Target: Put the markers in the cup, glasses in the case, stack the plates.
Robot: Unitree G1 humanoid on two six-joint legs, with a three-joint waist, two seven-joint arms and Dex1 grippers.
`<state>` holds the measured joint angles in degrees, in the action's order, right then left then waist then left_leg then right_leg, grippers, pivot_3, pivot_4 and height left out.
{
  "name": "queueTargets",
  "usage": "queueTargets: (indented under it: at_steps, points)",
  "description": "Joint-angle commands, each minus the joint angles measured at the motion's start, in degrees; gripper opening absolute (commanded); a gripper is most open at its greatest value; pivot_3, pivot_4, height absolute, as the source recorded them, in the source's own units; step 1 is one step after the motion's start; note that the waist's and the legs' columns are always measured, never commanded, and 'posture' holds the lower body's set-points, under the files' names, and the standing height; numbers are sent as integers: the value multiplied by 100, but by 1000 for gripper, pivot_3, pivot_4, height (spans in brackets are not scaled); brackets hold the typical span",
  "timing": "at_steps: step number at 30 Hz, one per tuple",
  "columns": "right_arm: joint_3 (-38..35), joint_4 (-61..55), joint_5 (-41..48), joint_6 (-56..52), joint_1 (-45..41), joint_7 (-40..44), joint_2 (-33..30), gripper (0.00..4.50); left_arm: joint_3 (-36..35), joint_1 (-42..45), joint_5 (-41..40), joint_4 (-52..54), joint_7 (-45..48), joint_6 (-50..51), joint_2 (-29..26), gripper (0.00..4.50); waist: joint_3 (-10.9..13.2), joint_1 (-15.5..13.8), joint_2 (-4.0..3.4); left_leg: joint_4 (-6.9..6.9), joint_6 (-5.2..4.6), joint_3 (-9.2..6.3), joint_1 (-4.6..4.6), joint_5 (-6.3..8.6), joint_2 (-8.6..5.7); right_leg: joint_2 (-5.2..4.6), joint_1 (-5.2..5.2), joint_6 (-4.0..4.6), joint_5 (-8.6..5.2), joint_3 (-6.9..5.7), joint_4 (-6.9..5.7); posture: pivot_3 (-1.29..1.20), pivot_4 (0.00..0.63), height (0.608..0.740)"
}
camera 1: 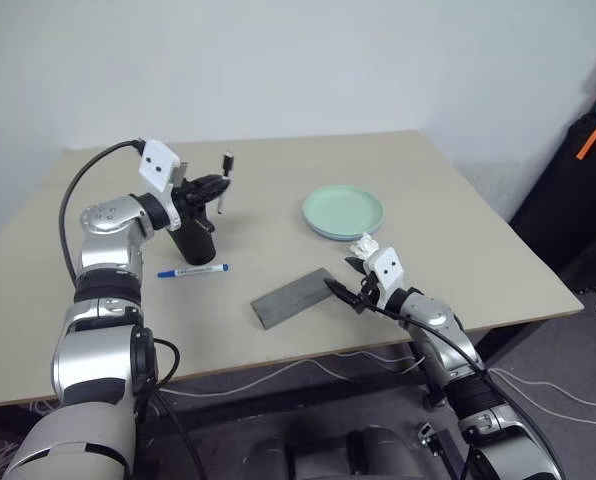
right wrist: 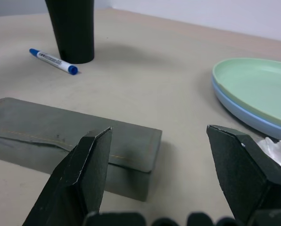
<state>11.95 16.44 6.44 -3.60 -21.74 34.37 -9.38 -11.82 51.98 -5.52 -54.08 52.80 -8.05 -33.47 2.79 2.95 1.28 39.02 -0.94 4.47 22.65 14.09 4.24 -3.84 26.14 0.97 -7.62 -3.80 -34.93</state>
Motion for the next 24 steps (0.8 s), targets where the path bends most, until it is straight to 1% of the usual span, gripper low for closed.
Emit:
queueTargets:
  at_steps: [1,4,6,13,18,21,24]
  points:
    - [-43,-250,-20,43,-99,18,-7,3488,-171,35,-140,383,-578,-258,-19,39,0,-10,2,0,0,0,2,0,0,0,1,0,0,-1,1,0,0,740]
    - [8,-194,-26,50,-141,83,5,3488,-295,-278,-122,507,-1233,-594,61,39,-1,-23,1,-2,1,1,0,1,0,-1,-2,0,0,-3,3,0,0,740]
    - [17,-167,-27,48,-179,102,14,3488,-333,-426,-128,535,-1504,-666,105,39,-1,-22,1,-2,2,4,-2,1,0,-1,-3,0,0,-2,3,0,0,740]
    - [14,-201,-44,50,-157,113,23,3488,-337,-791,-150,660,-1912,-718,211,39,-2,-24,3,-2,16,3,-1,7,0,-1,-2,1,1,-6,2,0,0,740]
    - [24,-244,-52,29,-112,103,32,3488,-304,-826,-170,530,-1947,-771,259,39,-2,-22,4,-2,21,3,-2,10,0,-2,-5,0,1,-6,3,0,0,740]
    - [20,-244,-54,30,-111,91,40,3488,-303,-786,-195,471,-1936,-743,288,851,-2,-22,4,-3,19,3,-2,9,0,-1,-4,1,1,-6,3,0,0,740]
    - [15,-254,-57,28,-103,75,47,3488,-253,-778,-188,470,-1930,-747,291,1817,-2,-22,4,-3,19,3,-2,9,0,-1,-4,1,1,-6,3,0,0,740]
